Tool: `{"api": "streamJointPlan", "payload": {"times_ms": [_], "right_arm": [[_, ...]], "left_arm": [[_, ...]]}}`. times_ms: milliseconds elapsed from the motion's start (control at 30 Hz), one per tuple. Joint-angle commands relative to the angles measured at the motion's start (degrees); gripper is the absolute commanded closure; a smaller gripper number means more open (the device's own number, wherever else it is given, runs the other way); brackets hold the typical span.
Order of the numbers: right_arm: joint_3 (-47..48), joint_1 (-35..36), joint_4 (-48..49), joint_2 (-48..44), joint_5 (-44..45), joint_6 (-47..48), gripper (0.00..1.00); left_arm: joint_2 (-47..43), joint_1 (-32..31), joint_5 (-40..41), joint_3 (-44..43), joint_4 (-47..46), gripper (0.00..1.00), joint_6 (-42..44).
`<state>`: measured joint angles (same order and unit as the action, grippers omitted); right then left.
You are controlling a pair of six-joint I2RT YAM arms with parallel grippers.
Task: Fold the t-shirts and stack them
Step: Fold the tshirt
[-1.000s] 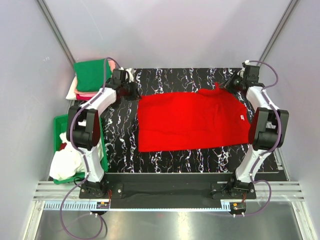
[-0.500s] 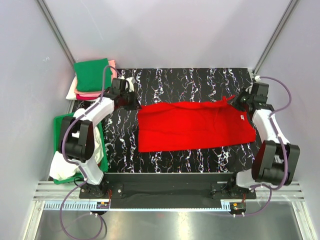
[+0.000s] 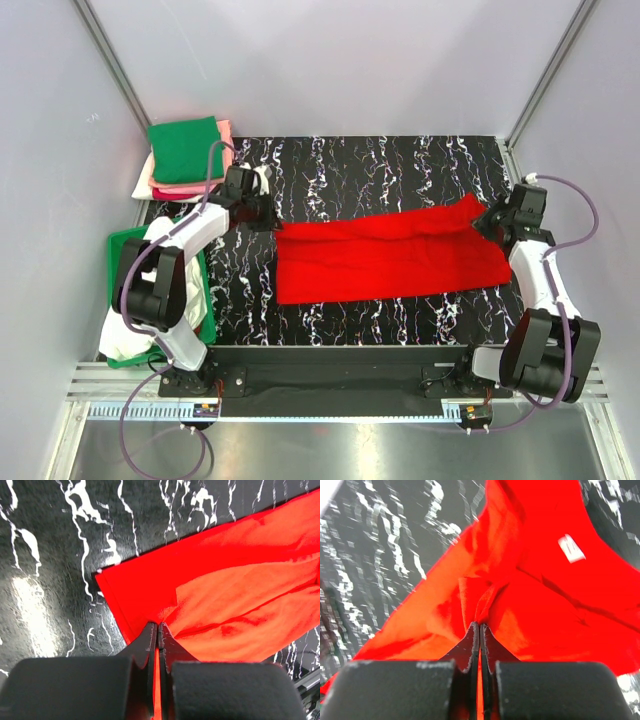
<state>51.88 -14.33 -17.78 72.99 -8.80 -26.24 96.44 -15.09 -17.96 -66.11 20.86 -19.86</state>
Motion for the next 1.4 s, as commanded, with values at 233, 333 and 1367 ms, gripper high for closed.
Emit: {"api": "streamJointPlan", "payload": {"times_ms": [233, 333, 1367], "right_arm": [[-5.3, -2.6, -3.7, -1.4, 8.0, -4.6, 1.0], [-8.7, -3.7, -3.9, -1.9, 12.5, -7.5, 1.0], [0.7, 5.5, -3.0, 5.3, -2.1, -6.7, 0.35]], "left_arm": [[-4.2, -0.9, 4.5, 4.8, -1.6, 0.92, 0.0], [-5.7, -0.9, 7.0, 6.5, -0.7, 0.86, -0.4], [11.1, -12.3, 6.5, -8.4, -0.5, 0.51, -3.6]]}}
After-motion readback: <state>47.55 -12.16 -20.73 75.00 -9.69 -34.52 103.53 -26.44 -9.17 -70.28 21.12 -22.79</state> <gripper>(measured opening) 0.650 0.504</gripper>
